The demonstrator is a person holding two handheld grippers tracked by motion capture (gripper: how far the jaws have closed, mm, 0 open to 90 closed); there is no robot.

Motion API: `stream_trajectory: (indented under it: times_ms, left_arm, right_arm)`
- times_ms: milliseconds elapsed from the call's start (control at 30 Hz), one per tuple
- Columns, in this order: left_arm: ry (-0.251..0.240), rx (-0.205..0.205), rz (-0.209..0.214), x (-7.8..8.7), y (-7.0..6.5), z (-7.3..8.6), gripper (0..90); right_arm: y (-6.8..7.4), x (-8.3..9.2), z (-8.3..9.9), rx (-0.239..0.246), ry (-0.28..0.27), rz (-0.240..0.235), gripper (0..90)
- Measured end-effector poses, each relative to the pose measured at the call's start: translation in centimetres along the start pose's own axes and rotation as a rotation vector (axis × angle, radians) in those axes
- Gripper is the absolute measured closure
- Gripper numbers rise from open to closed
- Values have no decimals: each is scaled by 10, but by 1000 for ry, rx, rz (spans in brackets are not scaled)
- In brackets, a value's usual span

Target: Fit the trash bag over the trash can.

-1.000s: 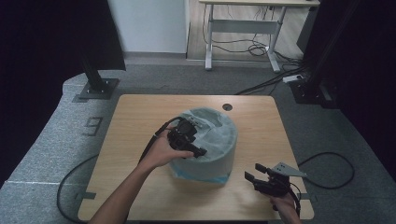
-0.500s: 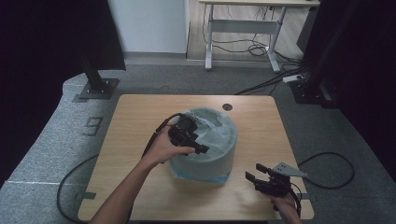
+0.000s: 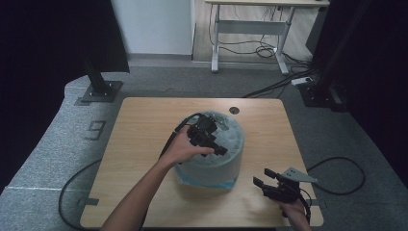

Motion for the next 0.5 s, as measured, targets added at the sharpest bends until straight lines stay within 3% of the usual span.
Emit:
stream_trajectory:
  times_ms: [333,500]
  left_arm:
    - [46,14,23,-13,4,-6,308]
    - [5,9,28,-6,4,-7,308]
  right_arm:
    - [-2,2,-1,-6,-6,2,326]
    - [-2,3,-2,-11,-10,5,325]
Point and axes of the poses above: each handheld gripper's, and its own axes: x roughly backward along the jaws, z roughly out of its underside, y roughly to its left, the point moved 2 cm from there along -x, roughly forward along the jaws, and after that the axes turned 6 degrees about -x, right-handed, at the moved point
